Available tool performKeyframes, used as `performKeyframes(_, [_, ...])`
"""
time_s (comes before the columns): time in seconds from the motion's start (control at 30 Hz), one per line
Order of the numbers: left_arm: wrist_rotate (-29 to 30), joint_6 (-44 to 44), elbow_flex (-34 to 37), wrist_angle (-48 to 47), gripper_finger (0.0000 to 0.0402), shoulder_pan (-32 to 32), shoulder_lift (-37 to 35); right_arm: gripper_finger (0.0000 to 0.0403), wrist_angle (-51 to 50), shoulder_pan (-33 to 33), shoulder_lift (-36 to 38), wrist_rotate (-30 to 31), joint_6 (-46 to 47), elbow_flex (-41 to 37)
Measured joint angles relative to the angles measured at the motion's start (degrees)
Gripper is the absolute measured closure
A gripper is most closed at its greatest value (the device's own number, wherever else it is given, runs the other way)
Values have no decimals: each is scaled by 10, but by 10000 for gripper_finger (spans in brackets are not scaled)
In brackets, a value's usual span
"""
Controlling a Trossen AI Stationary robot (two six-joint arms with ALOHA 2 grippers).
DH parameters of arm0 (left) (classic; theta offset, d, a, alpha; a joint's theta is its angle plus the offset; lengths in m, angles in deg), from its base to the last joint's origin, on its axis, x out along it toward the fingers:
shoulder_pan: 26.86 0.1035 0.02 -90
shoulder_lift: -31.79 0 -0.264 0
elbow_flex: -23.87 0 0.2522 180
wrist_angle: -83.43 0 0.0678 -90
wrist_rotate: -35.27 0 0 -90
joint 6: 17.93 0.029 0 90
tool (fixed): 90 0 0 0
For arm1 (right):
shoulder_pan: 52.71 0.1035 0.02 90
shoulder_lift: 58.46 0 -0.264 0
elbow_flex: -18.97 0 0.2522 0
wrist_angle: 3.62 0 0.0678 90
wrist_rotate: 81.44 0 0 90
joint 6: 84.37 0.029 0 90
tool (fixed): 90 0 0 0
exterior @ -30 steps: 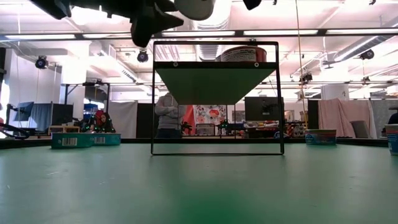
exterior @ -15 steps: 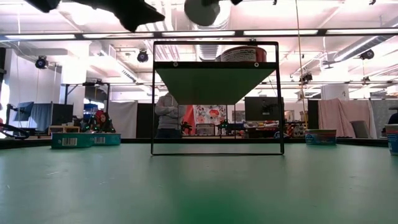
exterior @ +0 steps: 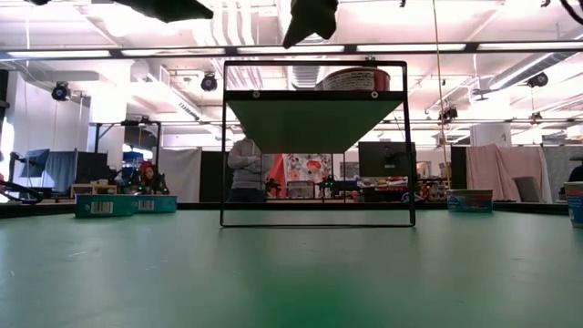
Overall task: Stack canned seafood by type on shelf
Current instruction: Stack the blue tuna can on top of the blue tuna can on the shelf
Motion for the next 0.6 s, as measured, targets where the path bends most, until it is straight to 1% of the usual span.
performKeyframes(0.1, [0, -11, 0, -33, 158, 0, -13, 392, -48, -2, -15, 15, 30, 34])
performKeyframes(0.27, [0, -29, 0, -66, 158, 0, -24, 392, -91, -2, -20, 8, 61, 89])
performKeyframes(0.37, [0, -34, 0, -72, 158, 0, -24, 392, -102, -1, -13, -26, 81, 111])
performKeyframes(0.47, [0, -35, 0, -72, 158, 0, -23, 392, -104, -3, -3, -63, 90, 116])
performKeyframes(0.6, [0, -35, 0, -75, 158, 0, -23, 391, -105, -6, 1, -69, 106, 116])
